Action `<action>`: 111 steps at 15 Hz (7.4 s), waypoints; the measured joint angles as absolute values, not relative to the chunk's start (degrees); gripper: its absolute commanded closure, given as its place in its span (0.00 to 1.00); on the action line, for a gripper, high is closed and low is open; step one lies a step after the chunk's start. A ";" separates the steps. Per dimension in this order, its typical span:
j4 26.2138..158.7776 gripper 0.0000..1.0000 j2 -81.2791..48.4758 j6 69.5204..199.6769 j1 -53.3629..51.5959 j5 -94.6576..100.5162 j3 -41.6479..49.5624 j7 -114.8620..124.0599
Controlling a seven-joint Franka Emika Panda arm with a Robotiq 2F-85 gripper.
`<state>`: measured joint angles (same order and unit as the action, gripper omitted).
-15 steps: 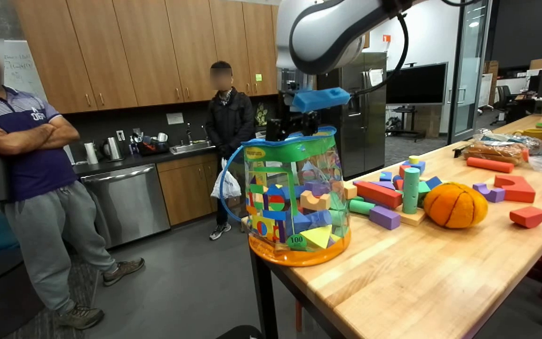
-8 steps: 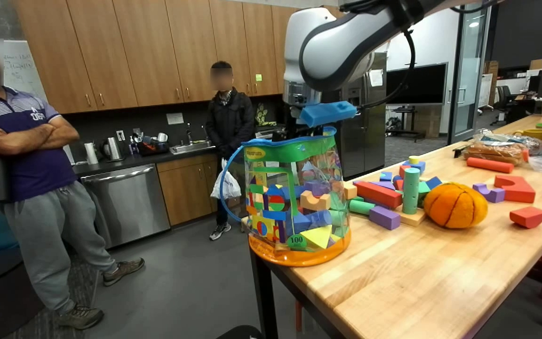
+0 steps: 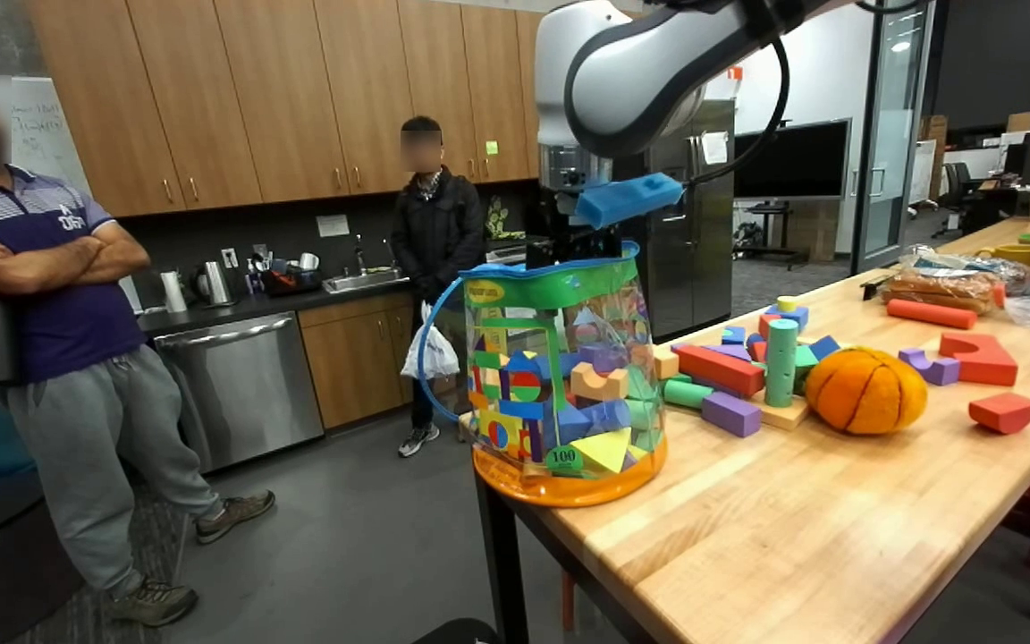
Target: Remove one blue block from the clear bag.
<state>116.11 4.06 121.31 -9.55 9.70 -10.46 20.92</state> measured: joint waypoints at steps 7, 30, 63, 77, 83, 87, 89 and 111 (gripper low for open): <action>118.38 0.00 3.88 111.91 -9.49 2.10 -10.29 16.07; 125.80 0.00 5.52 110.87 -7.93 -3.20 -8.32 14.06; 98.98 0.00 -16.84 100.57 -12.40 3.56 -9.25 16.70; 105.77 0.00 -13.43 112.53 -12.09 6.14 -5.15 24.50; 106.32 0.47 -13.01 112.53 -12.10 6.36 -4.99 25.53; 106.53 0.55 -12.69 112.53 -12.10 6.36 -4.99 25.58; 106.59 0.58 -12.58 112.53 -12.10 6.36 -4.99 25.59; 115.68 0.85 5.89 121.54 -10.27 16.13 -6.26 33.50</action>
